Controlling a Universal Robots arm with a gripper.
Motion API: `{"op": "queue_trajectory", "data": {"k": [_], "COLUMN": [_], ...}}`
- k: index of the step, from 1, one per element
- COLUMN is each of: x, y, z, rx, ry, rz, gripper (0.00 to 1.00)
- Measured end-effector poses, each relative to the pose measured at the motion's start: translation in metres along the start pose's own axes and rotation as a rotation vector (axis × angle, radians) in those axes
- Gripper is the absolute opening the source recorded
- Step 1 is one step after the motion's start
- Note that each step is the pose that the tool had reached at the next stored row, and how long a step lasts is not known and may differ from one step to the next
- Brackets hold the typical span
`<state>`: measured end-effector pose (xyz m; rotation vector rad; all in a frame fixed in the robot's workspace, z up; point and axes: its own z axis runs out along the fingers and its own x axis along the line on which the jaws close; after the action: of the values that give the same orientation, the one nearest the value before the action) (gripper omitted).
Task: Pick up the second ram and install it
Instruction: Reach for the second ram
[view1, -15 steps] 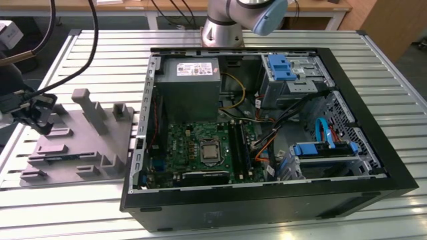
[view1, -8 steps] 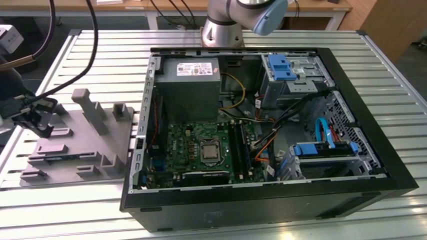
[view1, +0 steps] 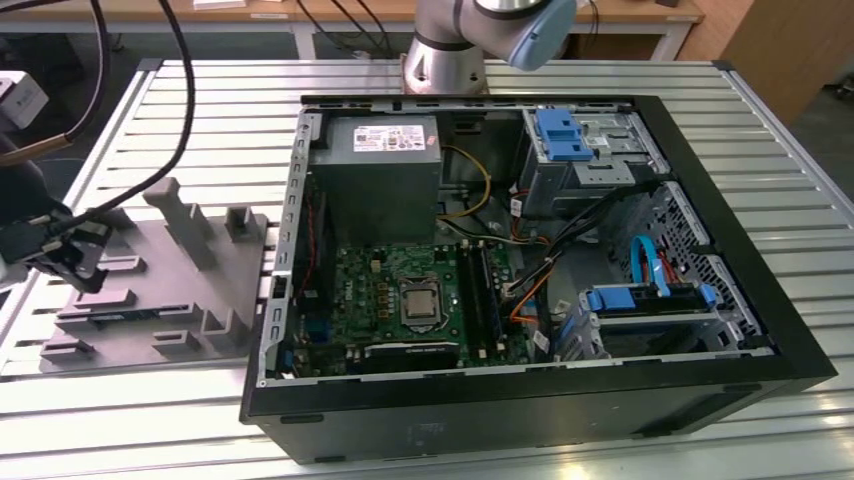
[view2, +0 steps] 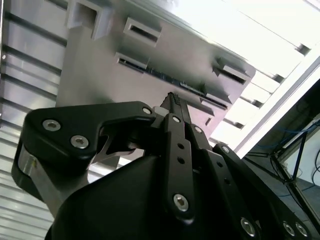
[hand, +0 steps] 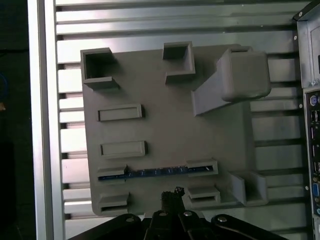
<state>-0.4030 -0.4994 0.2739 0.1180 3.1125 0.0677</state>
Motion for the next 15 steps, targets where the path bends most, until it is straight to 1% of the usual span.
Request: {"op": "queue_trajectory", "data": {"k": [3, 5, 6, 7, 8, 9, 11, 12, 13, 15], "x": [-0.0025, -0.0049, -0.0059, -0.0067, -0.0074, -0.0079, -0.0088, -0.0095, -0.0100, -0.0100], "y": [-0.0005, -0.0003, -0.0002, -0.0001, 0.0000, 0.0003, 0.0011, 0.0013, 0.0014, 0.0014], "z": [0.0042, 0.0071, 0.0081, 0.0087, 0.0091, 0.0096, 0.0103, 0.0108, 0.0118, 0.0139], "rx": [0.0018, 0.0075, 0.0119, 0.0193, 0.0280, 0.0335, 0.0434, 0.0474, 0.0486, 0.0487], "ry": [0.0000, -0.0005, -0.0007, -0.0005, 0.0020, 0.0081, 0.0271, 0.0355, 0.0403, 0.0421], "rz": [0.000, -0.001, -0.001, -0.001, -0.002, -0.002, -0.001, -0.001, -0.002, -0.020], "gripper": [0.10, 0.10, 0.10, 0.10, 0.10, 0.10, 0.10, 0.10, 0.10, 0.10]}}
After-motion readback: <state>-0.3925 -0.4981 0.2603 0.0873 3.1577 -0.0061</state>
